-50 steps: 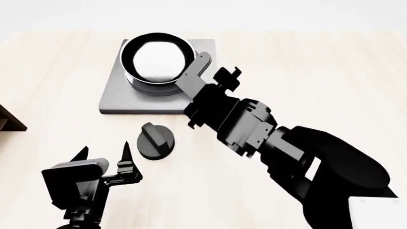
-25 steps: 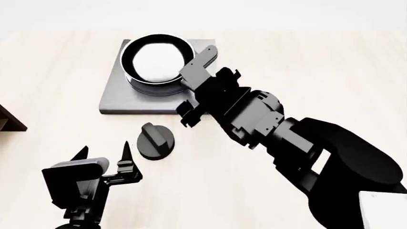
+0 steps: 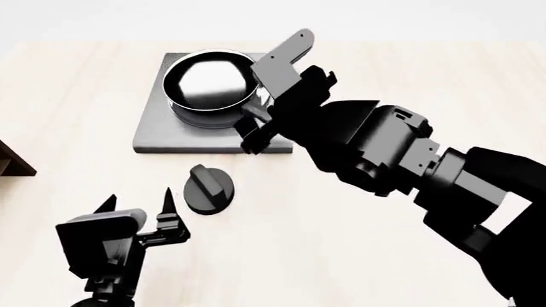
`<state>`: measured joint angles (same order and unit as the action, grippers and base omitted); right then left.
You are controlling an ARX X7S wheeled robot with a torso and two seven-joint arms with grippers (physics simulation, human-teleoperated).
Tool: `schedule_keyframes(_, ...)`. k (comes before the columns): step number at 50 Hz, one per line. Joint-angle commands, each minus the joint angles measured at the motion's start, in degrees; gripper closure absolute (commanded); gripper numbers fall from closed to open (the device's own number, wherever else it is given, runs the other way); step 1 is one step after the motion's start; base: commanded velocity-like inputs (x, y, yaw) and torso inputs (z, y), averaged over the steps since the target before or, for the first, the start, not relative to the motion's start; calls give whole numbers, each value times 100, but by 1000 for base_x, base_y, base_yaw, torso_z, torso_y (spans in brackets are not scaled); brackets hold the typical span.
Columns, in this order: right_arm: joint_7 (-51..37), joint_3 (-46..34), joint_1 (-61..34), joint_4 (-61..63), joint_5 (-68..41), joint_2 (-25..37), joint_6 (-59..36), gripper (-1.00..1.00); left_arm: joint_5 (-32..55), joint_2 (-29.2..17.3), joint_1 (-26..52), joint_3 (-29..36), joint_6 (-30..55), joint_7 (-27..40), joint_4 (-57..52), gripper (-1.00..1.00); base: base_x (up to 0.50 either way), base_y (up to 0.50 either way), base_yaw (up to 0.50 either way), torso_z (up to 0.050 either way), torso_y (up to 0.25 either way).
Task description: Turn on the stove and put the frying pan on it.
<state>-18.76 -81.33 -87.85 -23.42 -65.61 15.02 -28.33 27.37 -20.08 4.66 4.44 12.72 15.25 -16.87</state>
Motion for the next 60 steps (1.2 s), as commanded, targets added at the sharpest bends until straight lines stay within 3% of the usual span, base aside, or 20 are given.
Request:
schedule_keyframes(1,-1096,297,128,2049,-21,1277,314,-100,-15,-15,33,-6,30,88,-35,-100,0,0,0,0,0)
schedule_keyframes(12,-2151,435,789,3976,379,2771,1007,-100,-31,-57,7,-59,-37,185,-359,-100,0,0,0,0,0)
schedule_keyframes(29,-4063,532,2860,6281,2153,5068,3376,-100,70,-125,-225,-485,-499,309,-1056,-100,0,0,0,0,0)
schedule_keyframes(46,-5502,274,4554,6104,4426,6062,5940,-100,256,-21,-729,-1002,-1802,-102,-1362,-100,0,0,0,0,0)
schedule_keyframes(56,-6572,268,4968,6515,5743,6643,6250,-100,327,54,-1017,-1220,-2484,-374,-1545,-100,0,0,0,0,0)
schedule_keyframes(58,-6937,312,5016,6667,6068,6734,5947,-100,345,78,-1045,-1266,-2621,-419,-1562,-100,0,0,0,0,0)
schedule_keyframes(60,-7119,888,5580,6699,6261,6755,5908,-100,342,149,-1087,-1343,-2869,-490,-1564,-100,0,0,0,0,0)
